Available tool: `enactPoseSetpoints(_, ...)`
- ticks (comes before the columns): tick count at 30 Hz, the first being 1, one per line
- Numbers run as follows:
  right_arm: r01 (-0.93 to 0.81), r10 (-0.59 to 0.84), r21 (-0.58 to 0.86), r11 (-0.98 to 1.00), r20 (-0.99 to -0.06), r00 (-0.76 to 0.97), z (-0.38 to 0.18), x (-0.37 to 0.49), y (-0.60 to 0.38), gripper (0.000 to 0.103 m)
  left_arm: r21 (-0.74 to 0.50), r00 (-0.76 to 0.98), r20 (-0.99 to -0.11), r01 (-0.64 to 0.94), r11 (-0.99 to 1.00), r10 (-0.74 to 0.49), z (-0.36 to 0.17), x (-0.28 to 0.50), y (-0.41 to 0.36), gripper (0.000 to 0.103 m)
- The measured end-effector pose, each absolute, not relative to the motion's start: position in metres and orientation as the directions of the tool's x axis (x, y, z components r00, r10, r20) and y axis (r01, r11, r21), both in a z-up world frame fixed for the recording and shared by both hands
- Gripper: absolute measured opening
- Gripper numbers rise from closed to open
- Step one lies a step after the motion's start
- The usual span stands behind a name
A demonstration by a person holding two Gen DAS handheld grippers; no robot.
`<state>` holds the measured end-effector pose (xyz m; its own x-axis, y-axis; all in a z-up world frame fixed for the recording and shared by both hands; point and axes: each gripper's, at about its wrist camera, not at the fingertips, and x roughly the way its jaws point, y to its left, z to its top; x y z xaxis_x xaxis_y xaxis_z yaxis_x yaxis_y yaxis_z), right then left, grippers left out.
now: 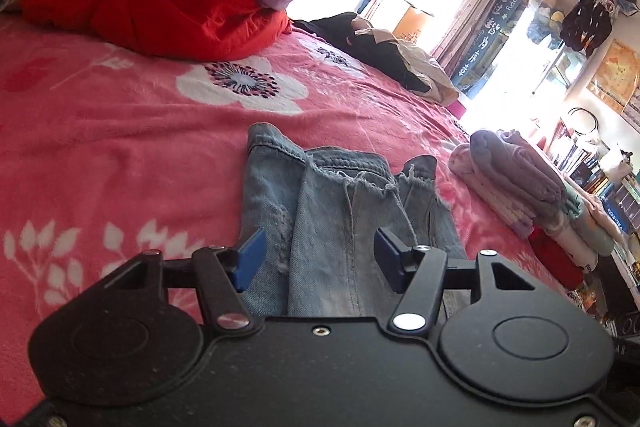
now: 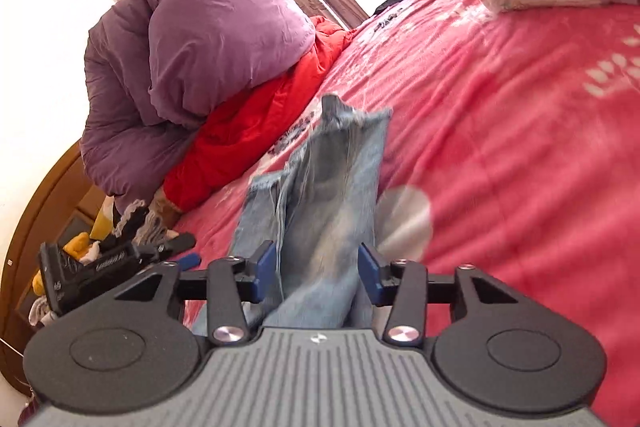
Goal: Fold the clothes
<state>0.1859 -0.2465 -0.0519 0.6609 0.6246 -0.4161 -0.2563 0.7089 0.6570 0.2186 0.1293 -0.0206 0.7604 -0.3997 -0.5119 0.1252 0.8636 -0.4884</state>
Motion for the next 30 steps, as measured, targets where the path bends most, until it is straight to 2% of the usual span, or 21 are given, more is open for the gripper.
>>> enactPoseSetpoints(3, -0.247, 0.567, 0.58, 0.776, -0.471, 0.676, -0.056, 0.169, -0.243, 0.048, -0.485, 0.741, -0.536, 0.123, 0.866, -0.405, -0.029, 0.236, 0.128, 0.058)
enactPoseSetpoints(5, -0.22, 0.515, 0.526, 0.822, -0.519, 0.682, -0.064, 0.172, -0.242, 0.06, -0.471, 0.73, -0.556, 0.119, 0.874, -0.399, -0.033, 0.248, 0.126, 0.058)
enactPoseSetpoints(10, -0.084, 0.517, 0.658, 0.749, -0.5, 0.694, -0.093, 0.191, -0.263, 0.061, -0.436, 0.713, -0.568, 0.163, 0.885, -0.411, -0.039, 0.266, 0.118, 0.057)
enactPoseSetpoints(12, -0.086, 0.52, 0.667, 0.74, -0.487, 0.702, -0.098, 0.194, -0.262, 0.063, -0.409, 0.706, -0.573, 0.193, 0.892, -0.416, -0.039, 0.272, 0.114, 0.054)
enactPoseSetpoints(15, -0.127, 0.516, 0.629, 0.767, -0.487, 0.705, -0.098, 0.196, -0.25, 0.076, -0.384, 0.693, -0.581, 0.229, 0.895, -0.427, -0.041, 0.279, 0.108, 0.047)
enactPoseSetpoints(17, -0.165, 0.507, 0.581, 0.797, -0.496, 0.705, -0.096, 0.196, -0.239, 0.089, -0.367, 0.684, -0.589, 0.248, 0.896, -0.431, -0.042, 0.283, 0.105, 0.047)
enactPoseSetpoints(20, -0.217, 0.491, 0.504, 0.836, -0.51, 0.706, -0.095, 0.196, -0.221, 0.099, -0.359, 0.671, -0.596, 0.27, 0.893, -0.442, -0.043, 0.293, 0.1, 0.037)
enactPoseSetpoints(23, -0.229, 0.499, 0.505, 0.832, -0.501, 0.707, -0.094, 0.196, -0.222, 0.102, -0.359, 0.662, -0.595, 0.288, 0.888, -0.456, -0.044, 0.301, 0.095, 0.034)
enactPoseSetpoints(25, -0.227, 0.509, 0.526, 0.82, -0.487, 0.71, -0.095, 0.196, -0.226, 0.102, -0.349, 0.659, -0.596, 0.303, 0.887, -0.46, -0.044, 0.304, 0.09, 0.022)
enactPoseSetpoints(26, -0.226, 0.51, 0.529, 0.818, -0.483, 0.711, -0.095, 0.196, -0.226, 0.102, -0.34, 0.663, -0.595, 0.305, 0.89, -0.454, -0.044, 0.303, 0.089, 0.006)
enactPoseSetpoints(30, -0.237, 0.498, 0.503, 0.831, -0.485, 0.719, -0.097, 0.195, -0.221, 0.103, -0.323, 0.717, -0.551, 0.288, 0.902, -0.426, -0.03, 0.293, 0.095, 0.001)
